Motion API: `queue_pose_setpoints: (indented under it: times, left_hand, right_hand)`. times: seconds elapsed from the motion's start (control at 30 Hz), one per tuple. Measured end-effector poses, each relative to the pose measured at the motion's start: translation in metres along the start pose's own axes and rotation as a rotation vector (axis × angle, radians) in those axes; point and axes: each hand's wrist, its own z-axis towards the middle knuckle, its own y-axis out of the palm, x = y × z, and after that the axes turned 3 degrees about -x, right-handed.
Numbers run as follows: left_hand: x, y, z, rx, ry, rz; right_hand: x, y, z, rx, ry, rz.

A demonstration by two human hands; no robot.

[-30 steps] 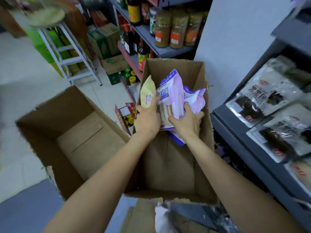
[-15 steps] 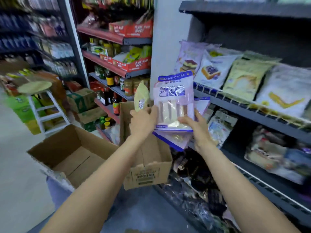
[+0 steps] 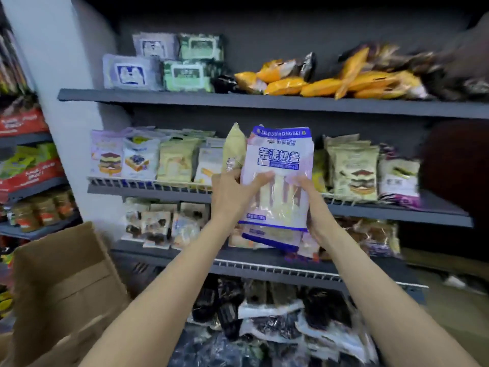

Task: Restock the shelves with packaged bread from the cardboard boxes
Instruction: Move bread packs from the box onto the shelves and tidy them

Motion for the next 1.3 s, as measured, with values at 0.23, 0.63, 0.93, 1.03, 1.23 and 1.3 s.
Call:
queue_pose_setpoints:
  times: [0.23, 0.63, 0.93, 1.03, 1.23, 1.3]
  left_hand:
    - [0.081, 0.199, 0.003, -0.135, 0.033, -0.057]
    - [0.133, 0.410, 0.035, -0.345, -0.216, -0.305]
    - [0.126, 0.495, 0.094, -0.401, -0.256, -0.404]
    - [0.121, 0.517, 0.106, -0.382, -0.272, -0.413]
    - [0.114, 0.552, 0.116, -0.339, -0.279, -0.321]
    - [0.111, 0.565, 0.118, -0.299, -0.273, -0.281]
  right_hand:
    - [-0.063, -0.196, -0.011, 0.283, -0.149, -0.160]
    - [-0.117, -0.417, 0.014, 0.584, -0.074, -0.239]
    - [-0.107, -0.507, 0.054, 0.659, -0.125, -0.301]
    - [-0.116, -0.525, 0.062, 0.546, -0.023, -0.170]
    - [-0.128, -0.554, 0.098, 0.296, 0.095, -0.431]
    - [-0.129, -0.563, 0.107, 0.222, 0.072, -0.510]
